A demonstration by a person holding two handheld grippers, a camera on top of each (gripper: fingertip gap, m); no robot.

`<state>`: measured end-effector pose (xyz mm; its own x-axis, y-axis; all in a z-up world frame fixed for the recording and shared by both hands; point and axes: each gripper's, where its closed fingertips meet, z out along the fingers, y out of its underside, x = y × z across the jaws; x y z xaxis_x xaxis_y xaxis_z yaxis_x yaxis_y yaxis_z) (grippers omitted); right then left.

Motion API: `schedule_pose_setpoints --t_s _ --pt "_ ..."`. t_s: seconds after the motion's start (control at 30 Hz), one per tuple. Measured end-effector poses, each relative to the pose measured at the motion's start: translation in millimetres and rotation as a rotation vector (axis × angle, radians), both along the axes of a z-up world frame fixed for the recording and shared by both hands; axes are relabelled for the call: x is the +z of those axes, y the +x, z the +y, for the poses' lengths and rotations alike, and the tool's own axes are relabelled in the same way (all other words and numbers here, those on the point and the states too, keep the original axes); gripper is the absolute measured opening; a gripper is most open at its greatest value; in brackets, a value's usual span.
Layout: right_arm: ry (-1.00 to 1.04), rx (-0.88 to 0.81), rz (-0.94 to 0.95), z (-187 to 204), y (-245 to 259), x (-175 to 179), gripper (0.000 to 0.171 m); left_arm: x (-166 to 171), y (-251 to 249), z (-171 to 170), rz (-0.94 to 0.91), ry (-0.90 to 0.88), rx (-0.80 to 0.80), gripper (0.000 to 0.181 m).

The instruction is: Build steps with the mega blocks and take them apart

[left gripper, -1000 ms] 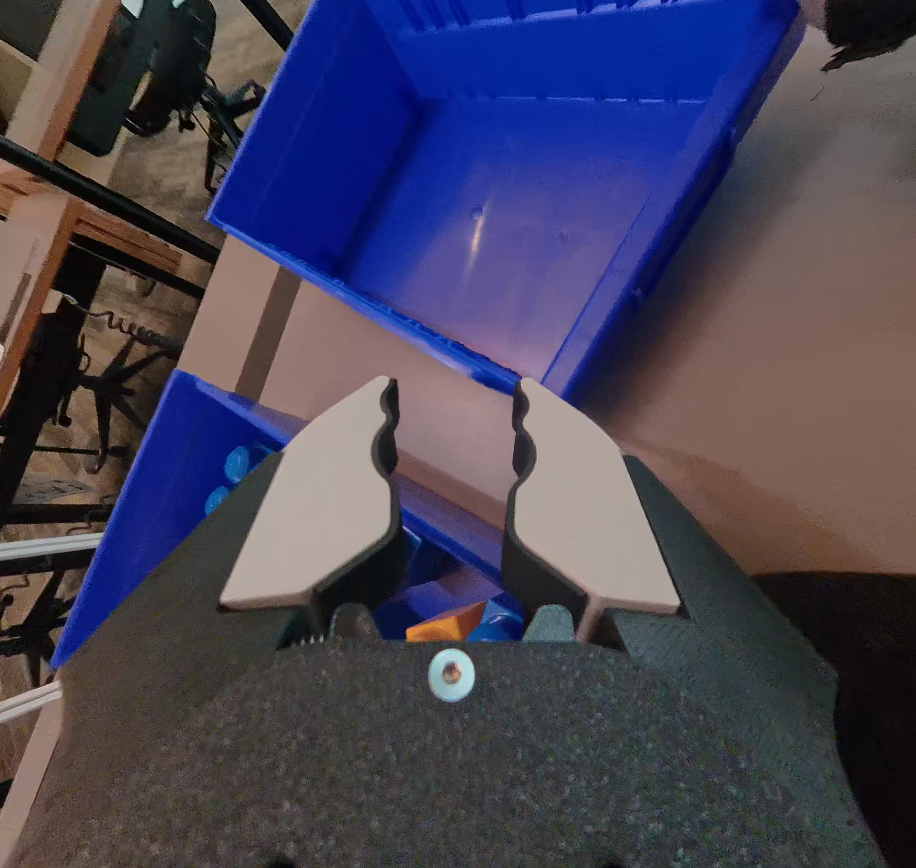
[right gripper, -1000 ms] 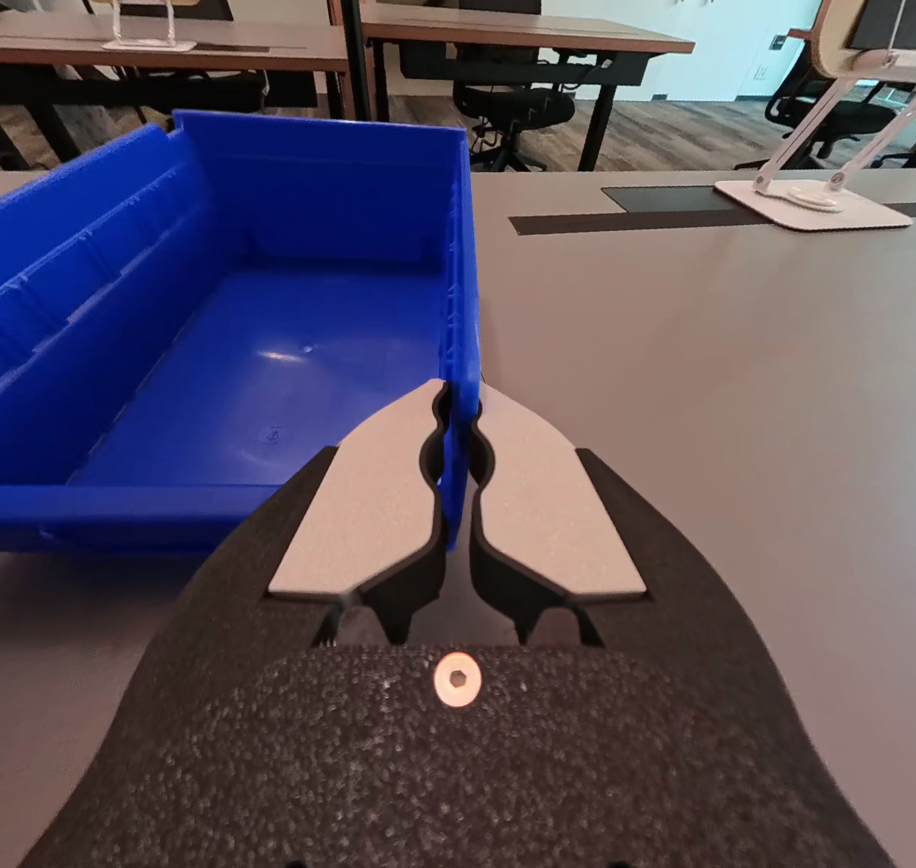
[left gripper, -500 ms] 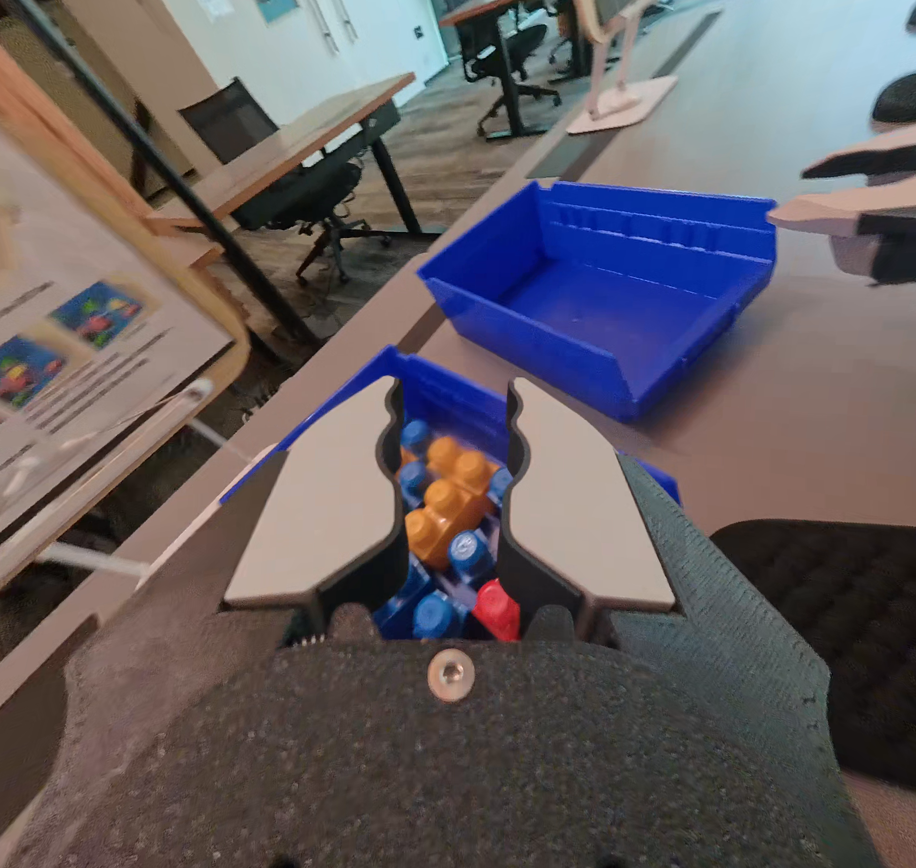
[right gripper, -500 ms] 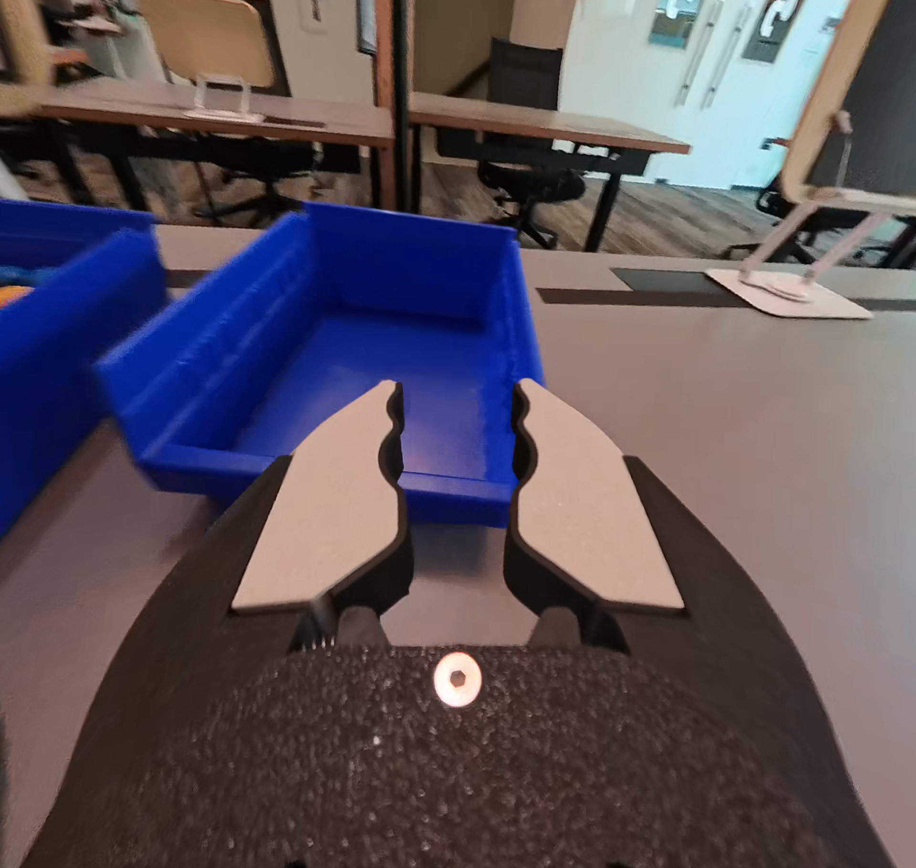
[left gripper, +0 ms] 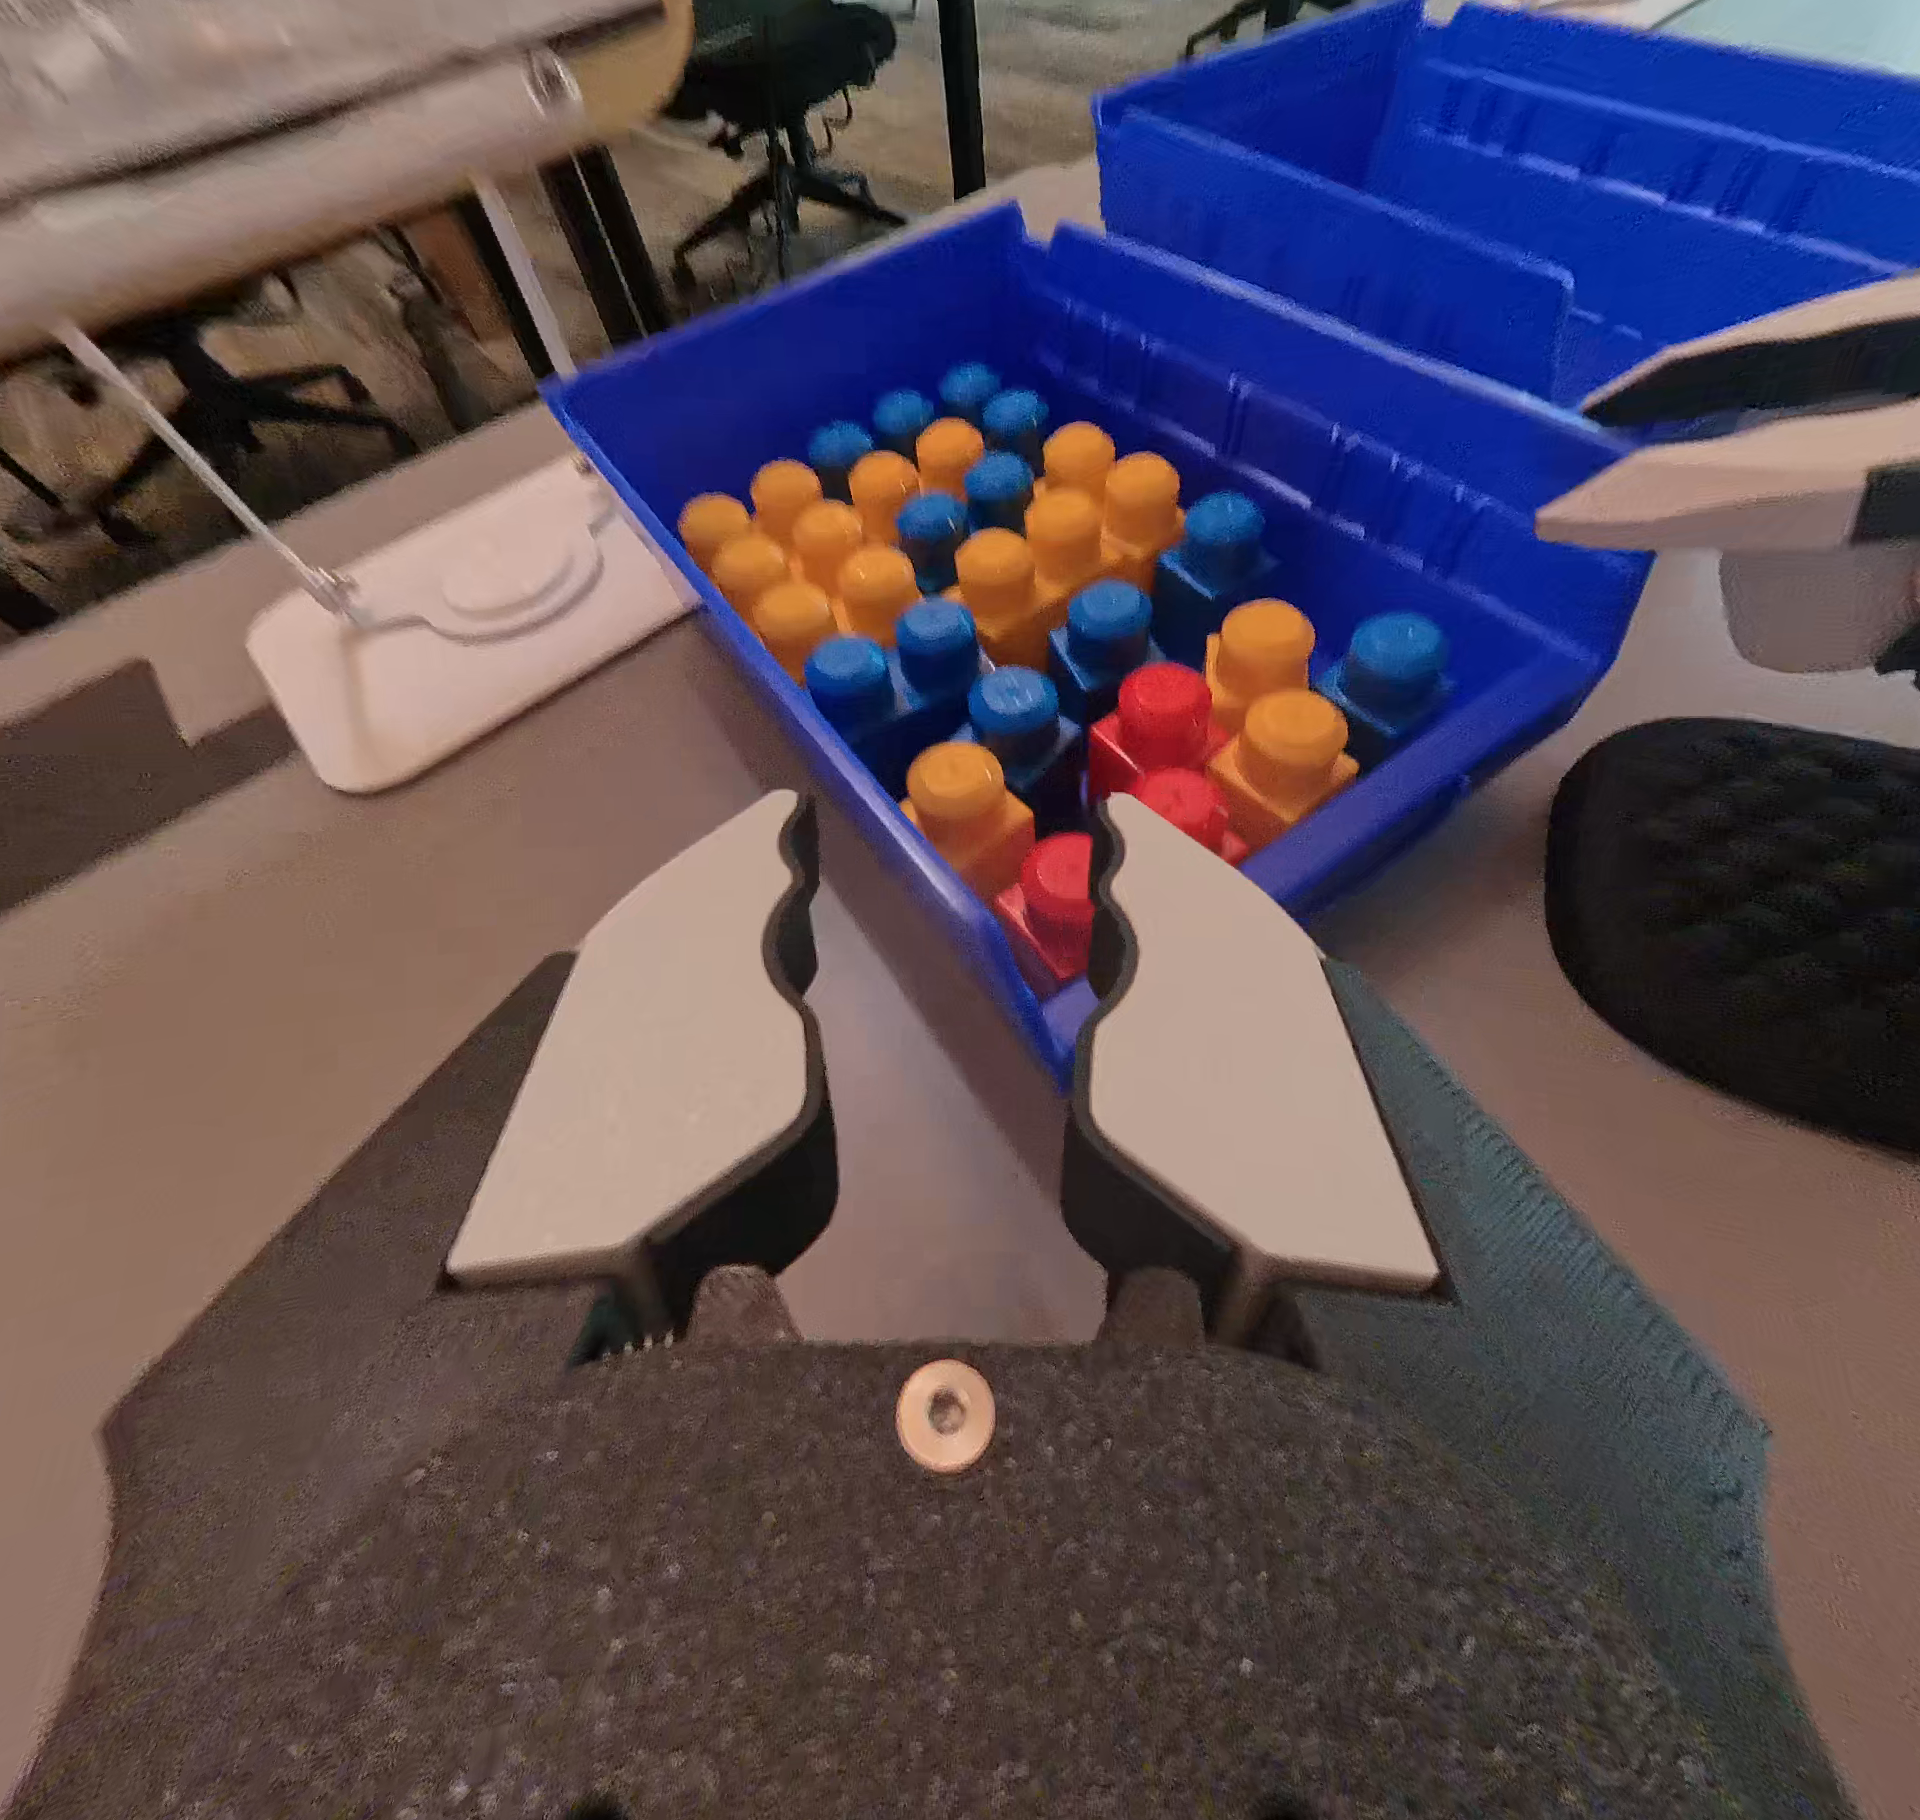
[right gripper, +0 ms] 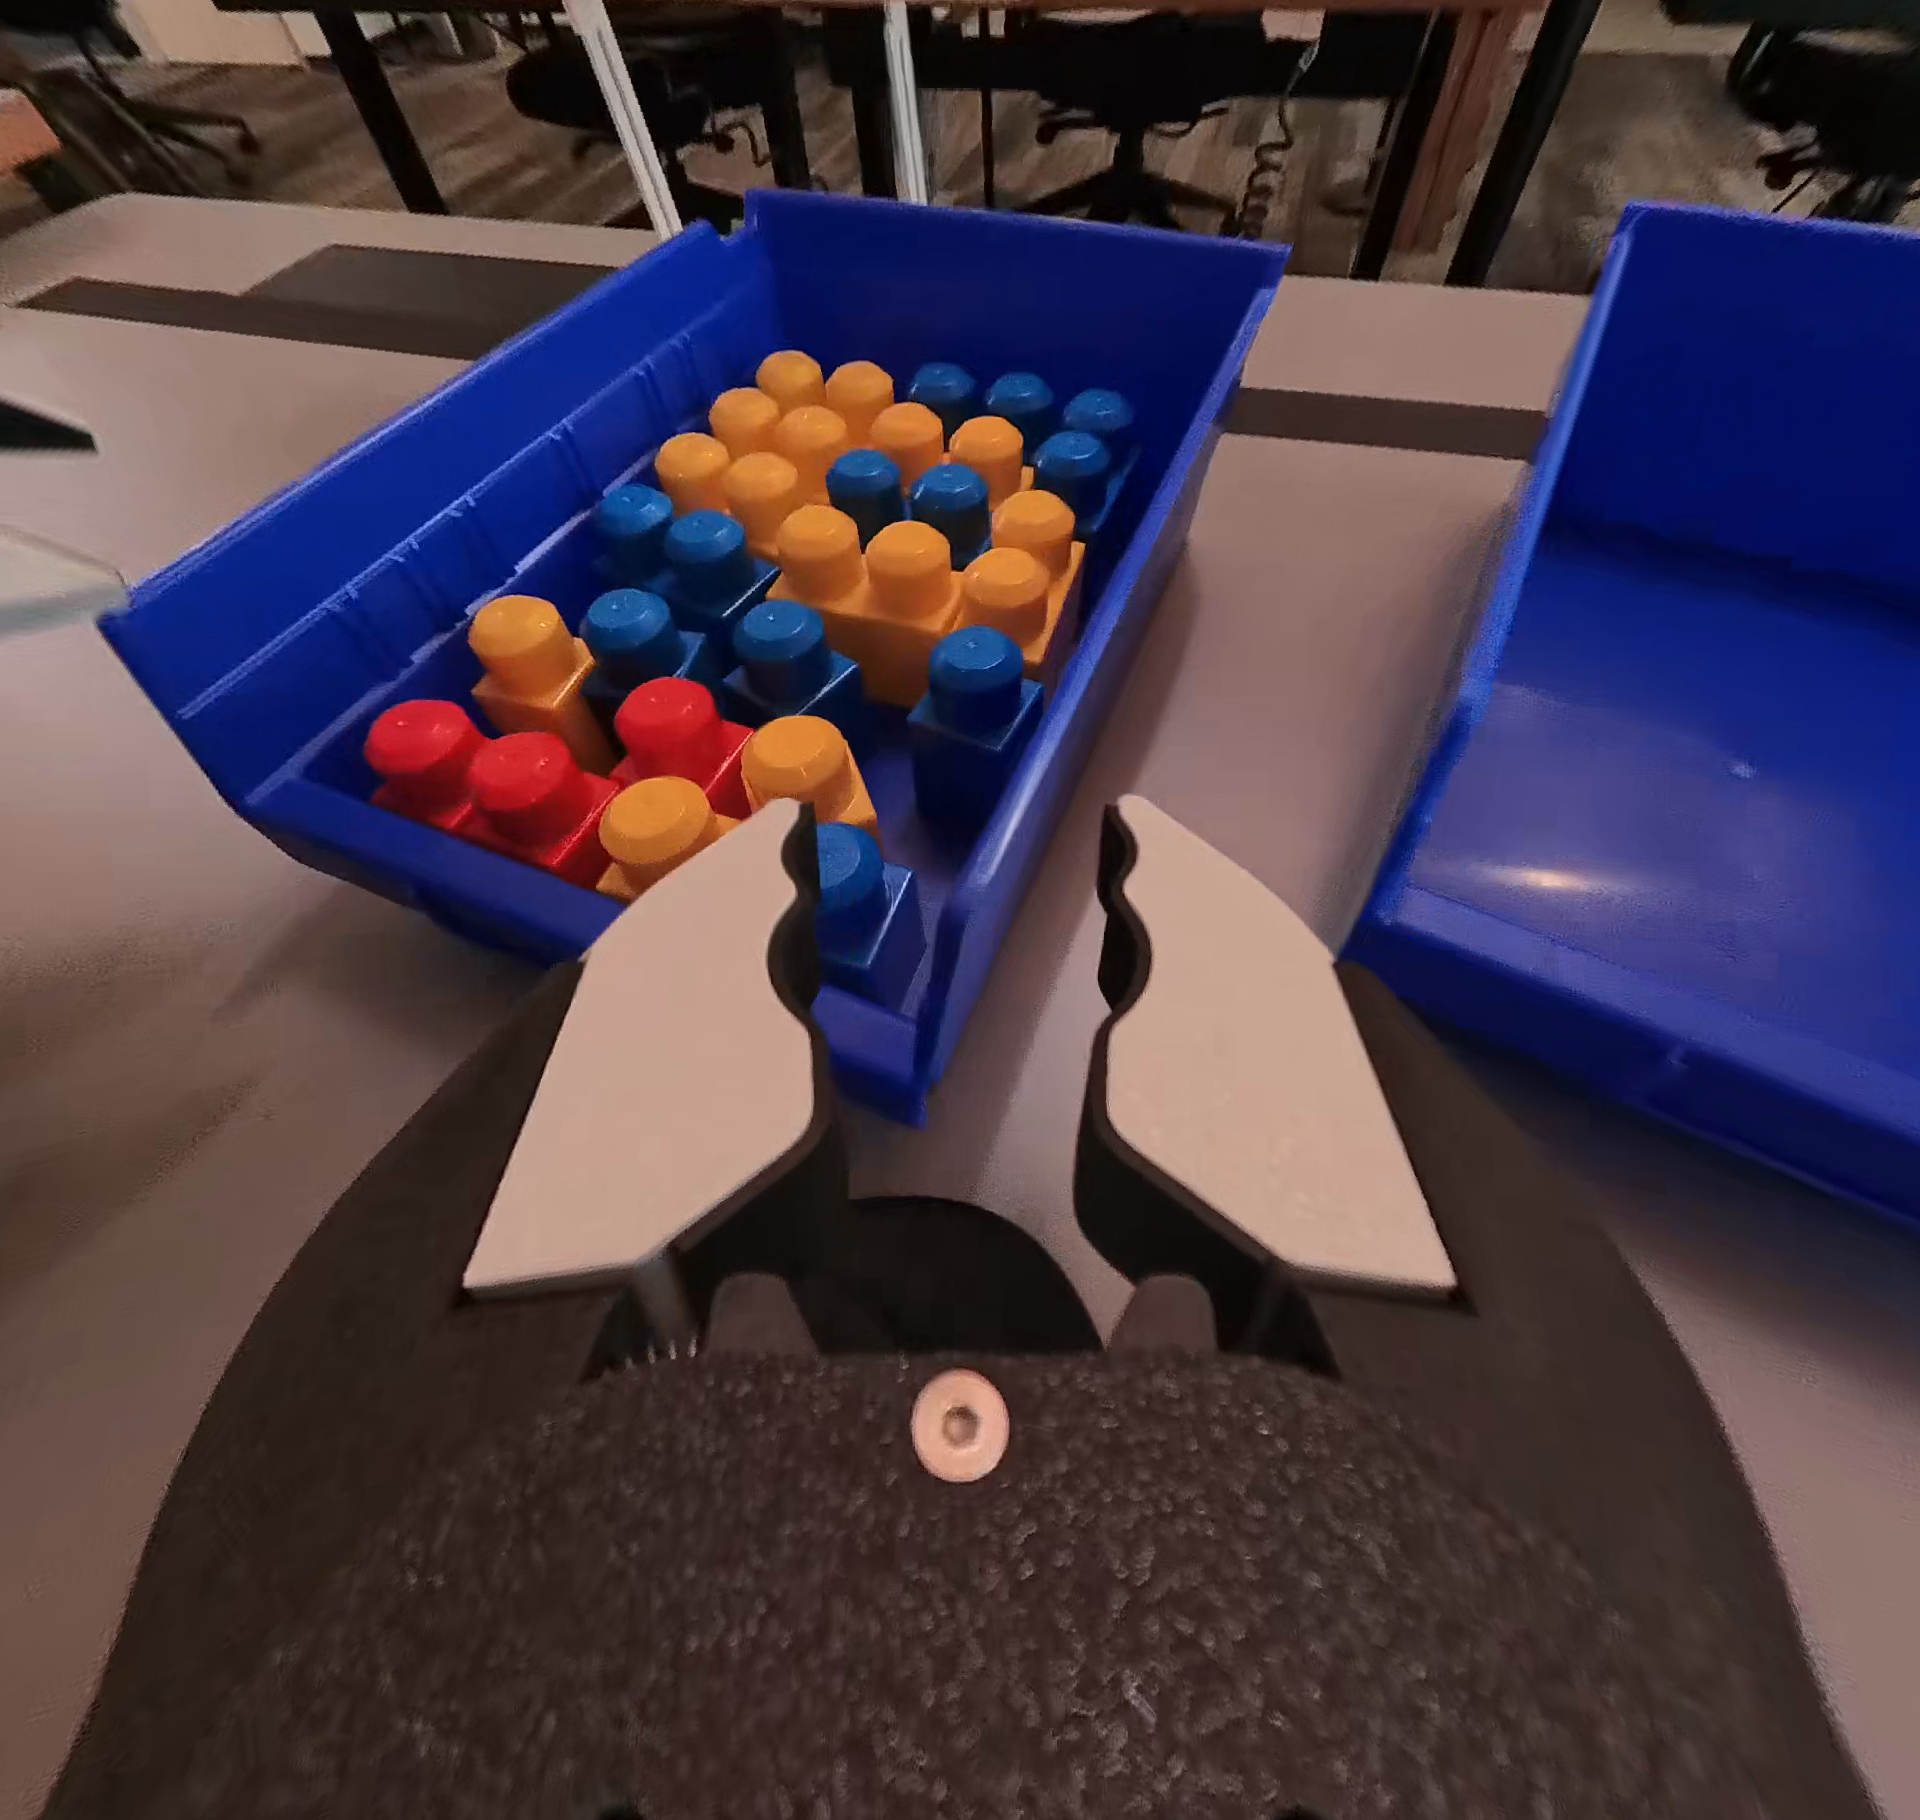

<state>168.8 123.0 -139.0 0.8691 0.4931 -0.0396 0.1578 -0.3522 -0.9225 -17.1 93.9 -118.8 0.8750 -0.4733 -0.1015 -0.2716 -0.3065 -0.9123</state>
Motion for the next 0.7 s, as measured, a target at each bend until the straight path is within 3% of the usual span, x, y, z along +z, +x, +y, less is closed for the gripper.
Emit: schedule_pose_setpoints --t_s 0.2,0.33,0.4,0.7 --pt "-0.024 -0.049 -0.051 15 -7 -20 0.044 -45 15 6 -0.015 -0.092 -0.003 0.046" --pt "-0.028 -0.076 -0.061 19 -9 -29 0.027 -46 5 16 0.057 -0.047 0.050 0.020" --pt "-0.032 -0.096 -0.061 21 -4 -28 0.014 -46 5 15 0.056 -0.052 0.065 0.019" --pt "0.050 -0.118 -0.096 11 -6 -11 0.004 -43 2 -5 0.140 -0.009 0.092 0.017"
